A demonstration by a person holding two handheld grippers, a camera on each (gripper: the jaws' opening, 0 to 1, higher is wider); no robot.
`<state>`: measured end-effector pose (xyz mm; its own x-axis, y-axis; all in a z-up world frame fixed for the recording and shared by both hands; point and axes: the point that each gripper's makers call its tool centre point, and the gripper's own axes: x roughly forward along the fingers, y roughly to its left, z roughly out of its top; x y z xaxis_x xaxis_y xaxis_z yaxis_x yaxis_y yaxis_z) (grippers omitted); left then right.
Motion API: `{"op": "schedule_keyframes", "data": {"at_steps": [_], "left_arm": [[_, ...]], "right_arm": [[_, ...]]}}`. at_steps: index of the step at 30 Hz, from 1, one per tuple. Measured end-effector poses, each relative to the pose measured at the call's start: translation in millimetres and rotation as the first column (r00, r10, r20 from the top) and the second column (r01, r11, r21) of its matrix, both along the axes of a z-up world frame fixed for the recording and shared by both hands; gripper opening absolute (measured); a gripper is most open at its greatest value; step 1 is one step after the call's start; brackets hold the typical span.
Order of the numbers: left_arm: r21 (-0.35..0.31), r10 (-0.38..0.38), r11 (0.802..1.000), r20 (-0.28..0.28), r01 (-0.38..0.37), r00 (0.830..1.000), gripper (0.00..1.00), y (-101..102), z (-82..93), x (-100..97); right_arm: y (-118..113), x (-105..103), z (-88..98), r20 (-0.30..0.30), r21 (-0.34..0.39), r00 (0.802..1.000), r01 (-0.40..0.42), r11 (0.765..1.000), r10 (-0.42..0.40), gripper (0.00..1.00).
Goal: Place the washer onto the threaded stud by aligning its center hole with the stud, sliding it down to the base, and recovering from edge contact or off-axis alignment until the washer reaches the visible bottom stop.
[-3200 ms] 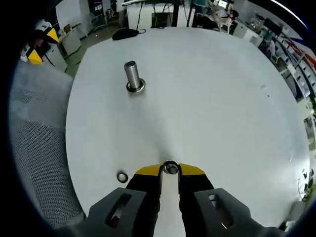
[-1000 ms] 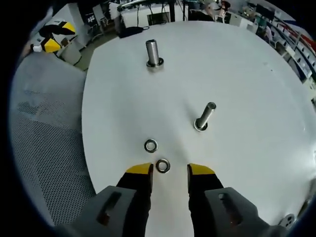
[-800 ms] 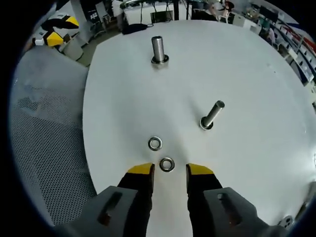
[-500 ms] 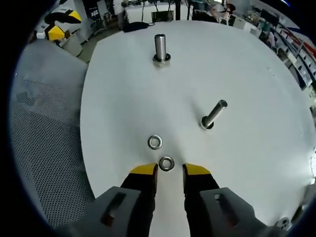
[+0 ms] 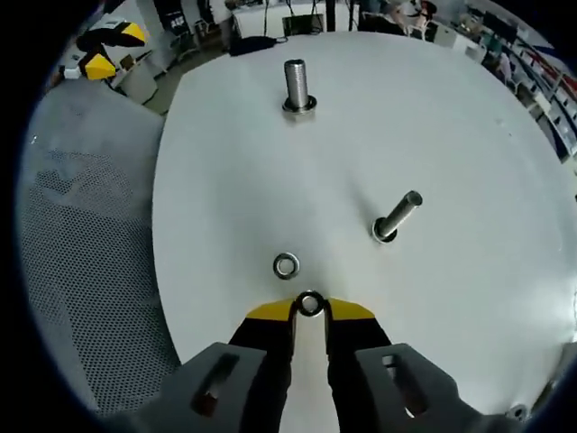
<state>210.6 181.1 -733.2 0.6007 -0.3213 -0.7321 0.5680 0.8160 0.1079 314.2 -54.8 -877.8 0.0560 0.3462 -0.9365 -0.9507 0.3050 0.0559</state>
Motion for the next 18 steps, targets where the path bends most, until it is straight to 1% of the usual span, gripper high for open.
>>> {"op": "schedule_keyframes", "data": {"at_steps": [1, 3, 4, 5, 10, 13, 18], "left_arm": [[0.001, 0.000, 1.000, 0.000, 0.000, 1.000, 0.25, 0.1, 0.0, 0.0], [0.002, 0.001, 1.000, 0.000, -0.001, 1.000, 0.25, 0.6, 0.0, 0.1], [0.000, 0.002, 1.000, 0.000, -0.002, 1.000, 0.25, 0.6, -0.1, 0.1], [0.000, 0.002, 1.000, 0.000, -0.002, 1.000, 0.25, 0.7, -0.1, 0.1], [0.004, 0.001, 1.000, -0.002, -0.001, 1.000, 0.25, 0.7, -0.4, -0.3], [0.005, 0.003, 1.000, -0.002, -0.003, 1.000, 0.25, 1.0, -0.4, -0.3], [0.007, 0.003, 1.000, -0.004, -0.003, 1.000, 0.25, 1.4, -1.1, -0.6]], "right_arm": [[-0.2, 0.1, -0.2, 0.003, -0.008, 1.000, -0.010, 1.000, 0.010, 0.14], [1.5, -0.5, 0.3, 0.022, -0.049, 0.997, -0.066, 0.997, 0.067, 0.14], [2.7, 0.3, -0.6, 0.024, -0.057, 0.997, -0.073, 0.996, 0.074, 0.14], [4.2, 0.6, -1.4, 0.019, -0.060, 0.997, -0.068, 0.996, 0.070, 0.14], [5.8, 2.7, -1.8, 0.000, -0.121, 0.998, -0.066, 0.991, 0.066, 0.14], [5.9, 2.7, -1.6, -0.003, -0.136, 0.998, -0.056, 0.989, 0.056, 0.14], [3.9, 3.4, -1.2, -0.013, -0.124, 1.000, -0.027, 0.992, 0.026, 0.14]]}}
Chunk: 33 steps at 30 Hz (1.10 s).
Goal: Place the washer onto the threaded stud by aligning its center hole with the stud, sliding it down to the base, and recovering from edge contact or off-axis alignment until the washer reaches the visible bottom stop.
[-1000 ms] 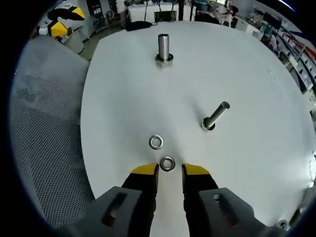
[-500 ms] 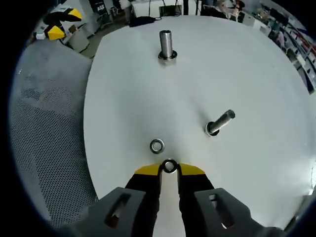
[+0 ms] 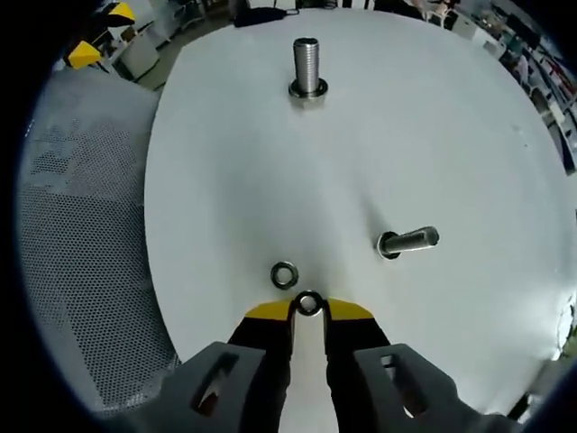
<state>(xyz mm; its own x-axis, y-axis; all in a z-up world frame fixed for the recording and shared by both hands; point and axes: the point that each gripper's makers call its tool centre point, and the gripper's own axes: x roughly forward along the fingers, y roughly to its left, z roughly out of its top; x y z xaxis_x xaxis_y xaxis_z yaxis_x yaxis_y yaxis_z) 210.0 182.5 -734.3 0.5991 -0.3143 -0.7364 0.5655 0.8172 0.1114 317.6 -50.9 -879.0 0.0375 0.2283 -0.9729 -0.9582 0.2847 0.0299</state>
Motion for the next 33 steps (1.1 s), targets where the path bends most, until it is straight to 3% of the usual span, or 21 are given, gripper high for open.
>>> {"op": "schedule_keyframes", "data": {"at_steps": [9, 14, 19, 33], "left_arm": [[-0.003, 0.003, 1.000, 0.000, -0.003, 1.000, 0.25, 0, 0.5, 0.0], [-0.002, 0.002, 1.000, -0.002, -0.002, 1.000, 0.25, 0, -0.1, 0.0], [-0.003, 0.002, 1.000, -0.003, -0.002, 1.000, 0.25, 0, 0.0, 0.0], [0.001, -0.002, 1.000, -0.001, 0.002, 1.000, 0.25, 0, 0.1, -0.5]], "right_arm": [[0, -5, 1.3, 0.068, 0.056, 0.997, -0.032, 0.998, 0.028, 0.14], [-5, -3, 2.1, 0.037, 0.063, 0.999, 0.031, 0.998, -0.033, 0.14], [-4, 2, 9.9, 0.047, 0.112, 0.996, 0.075, 0.991, -0.081, 0.14], [-9, 17, 27.7, 0.088, 0.144, 0.990, 0.101, 0.984, -0.115, 0.14]]}}
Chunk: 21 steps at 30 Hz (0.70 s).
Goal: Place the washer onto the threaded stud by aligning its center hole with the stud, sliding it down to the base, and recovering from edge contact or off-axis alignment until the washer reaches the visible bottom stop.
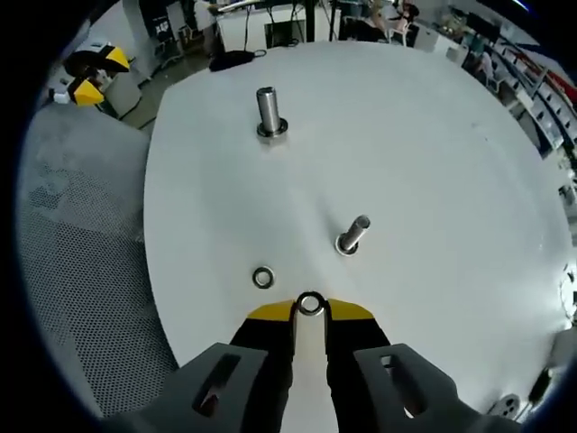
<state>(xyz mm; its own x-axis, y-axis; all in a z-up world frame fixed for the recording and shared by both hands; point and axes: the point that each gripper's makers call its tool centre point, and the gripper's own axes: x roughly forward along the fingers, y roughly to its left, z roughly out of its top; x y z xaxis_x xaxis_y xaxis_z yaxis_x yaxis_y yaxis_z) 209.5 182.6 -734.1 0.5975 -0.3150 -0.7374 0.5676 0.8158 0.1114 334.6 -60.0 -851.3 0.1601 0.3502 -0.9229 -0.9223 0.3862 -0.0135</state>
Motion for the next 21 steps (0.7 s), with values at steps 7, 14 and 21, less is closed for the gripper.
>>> {"op": "schedule_keyframes", "data": {"at_steps": [7, 14, 21], "left_arm": [[-0.007, 0.002, 1.000, 0.005, -0.002, 1.000, 0.25, 0, 1.0, 1.0], [-0.013, 0.009, 1.000, 0.011, -0.009, 1.000, 0.25, 0, 2.4, 1.7], [-0.014, 0.011, 1.000, 0.013, -0.011, 1.000, 0.25, 0, 3.1, 1.8]], "right_arm": [[2, 9, 10.8, 0.033, 0.013, 0.999, -0.007, 1.000, 0.007, 0.14], [12, 22, 27.9, 0.080, 0.043, 0.997, -0.009, 0.999, 0.006, 0.14], [19, 29, 34.0, 0.121, 0.053, 0.992, -0.032, 0.998, 0.026, 0.14]]}}
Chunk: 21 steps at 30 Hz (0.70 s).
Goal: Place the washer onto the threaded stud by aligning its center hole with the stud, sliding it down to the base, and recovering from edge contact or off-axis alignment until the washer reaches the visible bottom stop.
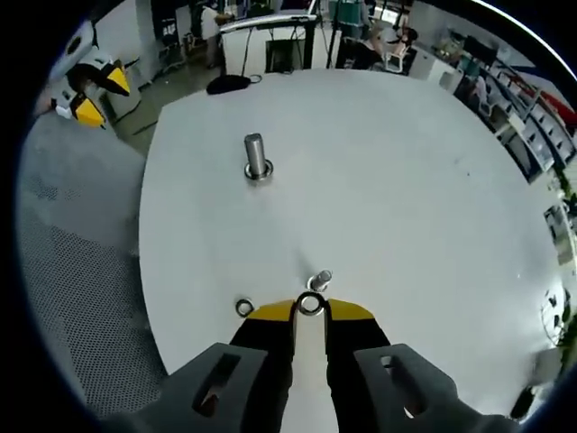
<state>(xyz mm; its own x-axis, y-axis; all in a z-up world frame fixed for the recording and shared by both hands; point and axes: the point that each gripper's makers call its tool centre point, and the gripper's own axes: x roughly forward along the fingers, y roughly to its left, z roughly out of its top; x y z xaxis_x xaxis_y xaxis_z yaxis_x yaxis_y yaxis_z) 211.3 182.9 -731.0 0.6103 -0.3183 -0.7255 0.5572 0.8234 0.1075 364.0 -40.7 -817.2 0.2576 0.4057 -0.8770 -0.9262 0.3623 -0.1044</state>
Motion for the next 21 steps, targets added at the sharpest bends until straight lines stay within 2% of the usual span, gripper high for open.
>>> {"op": "schedule_keyframes", "data": {"at_steps": [12, 21], "left_arm": [[0.005, 0.000, 1.000, -0.001, 0.000, 1.000, 0.25, 0, -0.5, 0.0], [0.007, 0.004, 1.000, -0.002, -0.004, 1.000, 0.25, 1, -1.0, 0.0]], "right_arm": [[7, 10, 8.8, 0.047, 0.021, 0.999, -0.010, 1.000, 0.009, 0.14], [10, 12, 3.8, 0.045, 0.006, 0.999, -0.025, 1.000, 0.024, 0.14]]}}
